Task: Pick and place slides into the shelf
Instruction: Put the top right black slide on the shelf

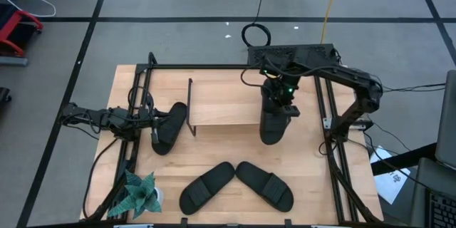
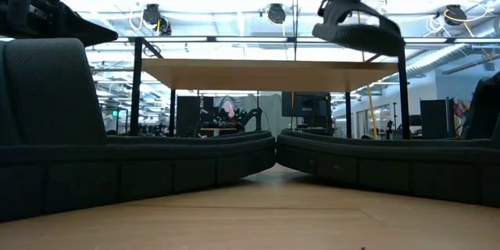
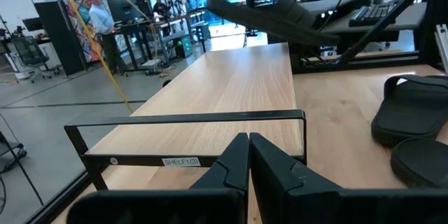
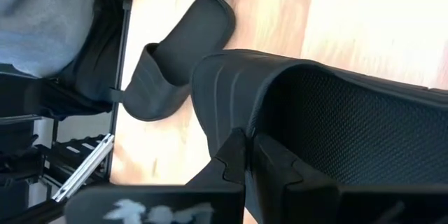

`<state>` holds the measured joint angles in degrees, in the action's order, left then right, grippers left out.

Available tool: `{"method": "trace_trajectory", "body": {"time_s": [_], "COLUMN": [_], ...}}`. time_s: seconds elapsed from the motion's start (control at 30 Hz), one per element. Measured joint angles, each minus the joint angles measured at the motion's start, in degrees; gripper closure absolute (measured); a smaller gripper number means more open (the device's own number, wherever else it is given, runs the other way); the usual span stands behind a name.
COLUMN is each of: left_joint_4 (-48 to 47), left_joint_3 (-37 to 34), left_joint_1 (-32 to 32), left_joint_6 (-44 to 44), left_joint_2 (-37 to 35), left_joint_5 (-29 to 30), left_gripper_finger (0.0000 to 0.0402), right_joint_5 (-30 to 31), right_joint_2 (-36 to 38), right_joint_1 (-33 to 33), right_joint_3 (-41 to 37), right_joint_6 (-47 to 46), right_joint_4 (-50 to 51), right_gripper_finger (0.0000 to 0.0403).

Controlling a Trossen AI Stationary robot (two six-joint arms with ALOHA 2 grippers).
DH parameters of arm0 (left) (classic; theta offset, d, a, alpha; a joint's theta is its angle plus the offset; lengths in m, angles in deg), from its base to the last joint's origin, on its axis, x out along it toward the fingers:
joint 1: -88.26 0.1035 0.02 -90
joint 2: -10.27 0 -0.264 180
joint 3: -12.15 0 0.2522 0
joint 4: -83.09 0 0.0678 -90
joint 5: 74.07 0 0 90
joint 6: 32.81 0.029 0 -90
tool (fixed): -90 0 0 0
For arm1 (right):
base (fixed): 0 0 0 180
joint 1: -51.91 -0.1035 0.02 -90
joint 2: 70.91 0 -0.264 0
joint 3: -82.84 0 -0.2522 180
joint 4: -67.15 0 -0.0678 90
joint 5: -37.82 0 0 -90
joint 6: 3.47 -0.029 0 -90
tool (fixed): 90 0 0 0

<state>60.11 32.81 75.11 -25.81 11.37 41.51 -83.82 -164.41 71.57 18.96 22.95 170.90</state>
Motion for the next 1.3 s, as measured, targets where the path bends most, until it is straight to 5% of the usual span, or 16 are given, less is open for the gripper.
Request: {"method": "trace_trajectory", "body": {"time_s": [0.6, 0.97, 1.3], "left_joint_4": [0.01, 0.01, 0.01], "left_joint_3": [0.00, 0.00, 0.00], "left_joint_1": [-0.01, -0.01, -0.01], "left_joint_6": [0.00, 0.00, 0.01], "left_joint_2": [0.00, 0.00, 0.01], "left_joint_5": [0.00, 0.00, 0.00], "left_gripper_finger": [0.0382, 0.0382, 0.0382], "right_joint_5": [3.29, 14.11, 15.86], "right_joint_2": [-2.88, -2.85, -2.85], "right_joint_1": [4.02, 4.00, 4.00], "right_joint_3": [-0.02, -0.04, -0.04], "right_joint_6": [1.76, 1.29, -1.57], "right_joint_4": [0.02, -4.15, -6.54], "right_gripper_finger": [0.0401, 0.0396, 0.0291]}}
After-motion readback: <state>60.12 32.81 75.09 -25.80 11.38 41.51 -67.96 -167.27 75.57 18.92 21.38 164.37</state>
